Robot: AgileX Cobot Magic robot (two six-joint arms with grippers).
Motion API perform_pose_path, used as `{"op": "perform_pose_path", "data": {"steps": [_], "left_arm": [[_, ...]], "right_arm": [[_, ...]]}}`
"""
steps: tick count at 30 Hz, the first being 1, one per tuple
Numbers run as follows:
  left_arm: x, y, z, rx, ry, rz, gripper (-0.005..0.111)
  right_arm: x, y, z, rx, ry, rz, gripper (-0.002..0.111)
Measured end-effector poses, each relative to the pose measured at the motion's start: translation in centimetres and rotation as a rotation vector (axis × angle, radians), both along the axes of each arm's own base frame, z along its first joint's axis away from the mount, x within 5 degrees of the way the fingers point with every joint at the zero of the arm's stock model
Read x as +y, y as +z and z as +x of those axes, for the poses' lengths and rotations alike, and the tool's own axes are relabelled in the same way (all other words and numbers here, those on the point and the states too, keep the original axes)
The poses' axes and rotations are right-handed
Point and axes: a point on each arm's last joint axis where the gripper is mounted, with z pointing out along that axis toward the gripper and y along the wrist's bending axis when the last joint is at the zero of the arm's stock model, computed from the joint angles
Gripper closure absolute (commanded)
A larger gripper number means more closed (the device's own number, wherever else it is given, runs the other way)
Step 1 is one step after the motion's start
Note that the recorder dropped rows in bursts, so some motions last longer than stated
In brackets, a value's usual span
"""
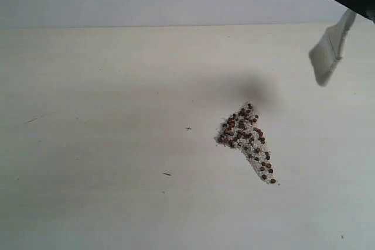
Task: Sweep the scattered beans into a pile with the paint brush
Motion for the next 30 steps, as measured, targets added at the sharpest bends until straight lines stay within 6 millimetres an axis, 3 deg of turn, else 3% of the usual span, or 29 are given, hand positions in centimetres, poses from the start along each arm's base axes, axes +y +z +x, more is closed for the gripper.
{"op": "perform_pose_path", "data": {"steps": [5, 17, 23, 30], "left_arm": [[0.0, 0.0, 0.0, 0.0, 0.0, 0.0, 0.107], [0.0, 0.0, 0.0, 0.0, 0.0, 0.0, 0.107], [0.0, 0.0, 0.0, 0.0, 0.0, 0.0, 0.107], [0.0, 0.0, 0.0, 0.0, 0.0, 0.0, 0.107]], "right_arm": [[0.6, 0.7, 0.6, -0.085, 0.317, -0.021, 0.108], [3.1, -0.8, 1.8, -0.101, 0.974, -0.171, 0.108], [3.4, -3.0, 3.3, -0.073, 1.08, -0.278, 0.108], [2.9, -5.2, 5.1, -0.061, 1.032, -0.246, 0.108]]}}
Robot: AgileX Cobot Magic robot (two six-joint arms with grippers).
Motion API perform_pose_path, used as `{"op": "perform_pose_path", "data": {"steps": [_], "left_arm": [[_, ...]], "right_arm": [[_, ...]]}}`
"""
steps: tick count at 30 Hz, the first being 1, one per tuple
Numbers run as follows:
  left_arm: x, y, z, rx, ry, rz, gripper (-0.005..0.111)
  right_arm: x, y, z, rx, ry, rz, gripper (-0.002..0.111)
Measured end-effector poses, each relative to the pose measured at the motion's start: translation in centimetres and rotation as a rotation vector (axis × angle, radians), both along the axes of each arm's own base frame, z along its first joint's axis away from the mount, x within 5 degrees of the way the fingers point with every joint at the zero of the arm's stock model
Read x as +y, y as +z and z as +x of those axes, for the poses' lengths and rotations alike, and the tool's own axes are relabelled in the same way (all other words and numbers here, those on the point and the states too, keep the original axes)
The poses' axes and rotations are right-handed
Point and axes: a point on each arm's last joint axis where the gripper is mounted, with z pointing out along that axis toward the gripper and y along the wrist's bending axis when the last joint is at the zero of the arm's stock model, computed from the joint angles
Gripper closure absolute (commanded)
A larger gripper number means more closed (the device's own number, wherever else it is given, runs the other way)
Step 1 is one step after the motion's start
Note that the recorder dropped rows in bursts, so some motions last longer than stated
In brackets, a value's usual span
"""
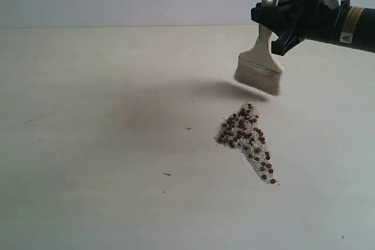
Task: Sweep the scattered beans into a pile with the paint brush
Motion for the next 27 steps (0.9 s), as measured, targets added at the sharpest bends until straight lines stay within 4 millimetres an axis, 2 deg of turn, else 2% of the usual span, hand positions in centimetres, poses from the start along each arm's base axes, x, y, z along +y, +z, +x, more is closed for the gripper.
{"op": "perform_pose_path", "data": {"steps": [4, 8, 14, 27], "left_arm": [[0.0, 0.0, 0.0, 0.0, 0.0, 0.0, 0.107], [0.0, 0.0, 0.0, 0.0, 0.0, 0.0, 0.107], [0.0, 0.0, 0.0, 0.0, 0.0, 0.0, 0.107], [0.0, 0.0, 0.0, 0.0, 0.0, 0.0, 0.107]], "right_arm": [[-0.3, -1.5, 0.4, 0.033, -0.019, 0.025, 0.108], [-0.1, -2.1, 0.4, 0.056, 0.023, 0.084, 0.108], [0.5, -2.3, -0.4, 0.151, 0.111, 0.164, 0.108], [1.0, -2.7, -1.3, 0.316, 0.197, 0.198, 0.108]]}}
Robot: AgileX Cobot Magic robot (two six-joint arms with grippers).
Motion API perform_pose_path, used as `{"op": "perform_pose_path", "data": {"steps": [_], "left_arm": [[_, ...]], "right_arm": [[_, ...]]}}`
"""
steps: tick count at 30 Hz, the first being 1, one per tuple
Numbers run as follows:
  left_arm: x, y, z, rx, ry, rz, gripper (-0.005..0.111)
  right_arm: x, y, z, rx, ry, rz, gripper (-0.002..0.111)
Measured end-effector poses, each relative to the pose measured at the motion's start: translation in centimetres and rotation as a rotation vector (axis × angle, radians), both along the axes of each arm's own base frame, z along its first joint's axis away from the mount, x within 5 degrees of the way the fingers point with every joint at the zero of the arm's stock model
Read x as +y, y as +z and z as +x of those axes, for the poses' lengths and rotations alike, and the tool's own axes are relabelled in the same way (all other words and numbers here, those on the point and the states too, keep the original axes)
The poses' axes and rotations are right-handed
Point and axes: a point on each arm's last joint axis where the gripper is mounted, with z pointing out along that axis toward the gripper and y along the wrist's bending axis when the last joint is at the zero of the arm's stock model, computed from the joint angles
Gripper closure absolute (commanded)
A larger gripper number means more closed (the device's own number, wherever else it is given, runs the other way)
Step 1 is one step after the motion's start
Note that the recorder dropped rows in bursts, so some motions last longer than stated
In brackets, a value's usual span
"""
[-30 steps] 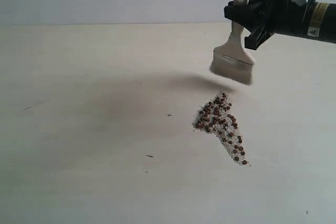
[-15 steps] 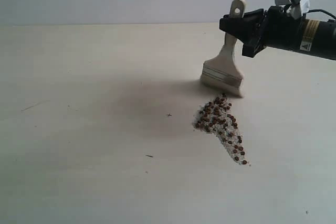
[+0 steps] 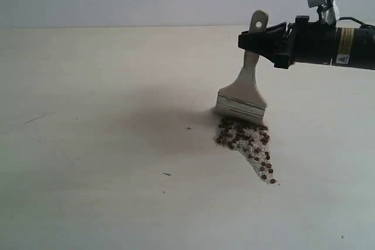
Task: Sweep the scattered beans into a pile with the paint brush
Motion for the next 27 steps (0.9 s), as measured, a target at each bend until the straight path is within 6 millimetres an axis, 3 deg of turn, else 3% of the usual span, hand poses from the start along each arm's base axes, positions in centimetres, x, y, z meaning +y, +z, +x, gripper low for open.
{"op": "perform_pose_path", "data": {"steps": [11, 22, 27], "left_arm": [[0.0, 0.0, 0.0, 0.0, 0.0, 0.0, 0.107], [0.0, 0.0, 0.0, 0.0, 0.0, 0.0, 0.107], [0.0, 0.0, 0.0, 0.0, 0.0, 0.0, 0.107]], "right_arm": [[-0.1, 2.3, -0.3, -0.186, 0.019, -0.125, 0.108], [-0.3, 6.1, -1.0, -0.253, -0.02, -0.152, 0.108], [-0.2, 8.2, -2.4, -0.278, 0.06, -0.12, 0.108]]}}
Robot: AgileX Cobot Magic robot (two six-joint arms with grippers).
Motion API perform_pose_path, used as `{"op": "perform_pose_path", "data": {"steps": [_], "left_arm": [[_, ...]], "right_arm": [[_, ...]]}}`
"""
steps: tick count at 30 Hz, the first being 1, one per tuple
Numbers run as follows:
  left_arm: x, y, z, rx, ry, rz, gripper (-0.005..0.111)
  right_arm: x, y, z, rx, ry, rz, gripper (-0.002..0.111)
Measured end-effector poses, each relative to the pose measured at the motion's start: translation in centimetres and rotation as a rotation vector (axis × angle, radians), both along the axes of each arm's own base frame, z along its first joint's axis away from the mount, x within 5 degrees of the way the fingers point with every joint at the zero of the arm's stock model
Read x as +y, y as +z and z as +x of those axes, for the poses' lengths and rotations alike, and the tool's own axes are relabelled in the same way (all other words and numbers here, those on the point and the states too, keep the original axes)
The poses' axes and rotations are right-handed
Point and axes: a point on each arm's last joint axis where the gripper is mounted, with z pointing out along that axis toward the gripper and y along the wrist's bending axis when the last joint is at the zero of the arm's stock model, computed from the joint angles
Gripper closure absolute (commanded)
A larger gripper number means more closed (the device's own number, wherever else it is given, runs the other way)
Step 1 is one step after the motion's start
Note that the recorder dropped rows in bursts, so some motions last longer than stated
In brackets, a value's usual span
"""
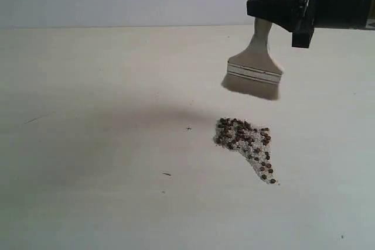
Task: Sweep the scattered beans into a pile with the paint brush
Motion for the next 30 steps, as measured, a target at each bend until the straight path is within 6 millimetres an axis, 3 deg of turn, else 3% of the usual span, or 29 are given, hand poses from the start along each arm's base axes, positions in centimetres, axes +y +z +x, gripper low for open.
{"op": "perform_pose_path", "data": {"steps": [6, 12, 17, 21, 23, 27, 30], "left_arm": [[0.0, 0.0, 0.0, 0.0, 0.0, 0.0, 0.107], [0.0, 0.0, 0.0, 0.0, 0.0, 0.0, 0.107], [0.0, 0.0, 0.0, 0.0, 0.0, 0.0, 0.107], [0.0, 0.0, 0.0, 0.0, 0.0, 0.0, 0.107], [0.0, 0.0, 0.0, 0.0, 0.0, 0.0, 0.107], [0.0, 0.0, 0.0, 0.0, 0.0, 0.0, 0.107], [0.0, 0.0, 0.0, 0.0, 0.0, 0.0, 0.107]], "right_arm": [[-1.5, 0.2, -1.6, 0.066, 0.01, -0.024, 0.108], [-1.4, -0.9, -3.3, 0.146, 0.04, -0.057, 0.108], [-1.2, -0.4, -5.0, 0.146, 0.039, -0.057, 0.108], [-0.9, 0.0, -7.7, 0.144, 0.04, -0.056, 0.108], [-0.2, -0.3, -9.0, 0.16, 0.063, -0.055, 0.108], [2.0, -2.7, -12.0, 0.181, 0.212, -0.112, 0.108], [2.2, -4.0, -12.4, 0.181, 0.261, -0.146, 0.108]]}}
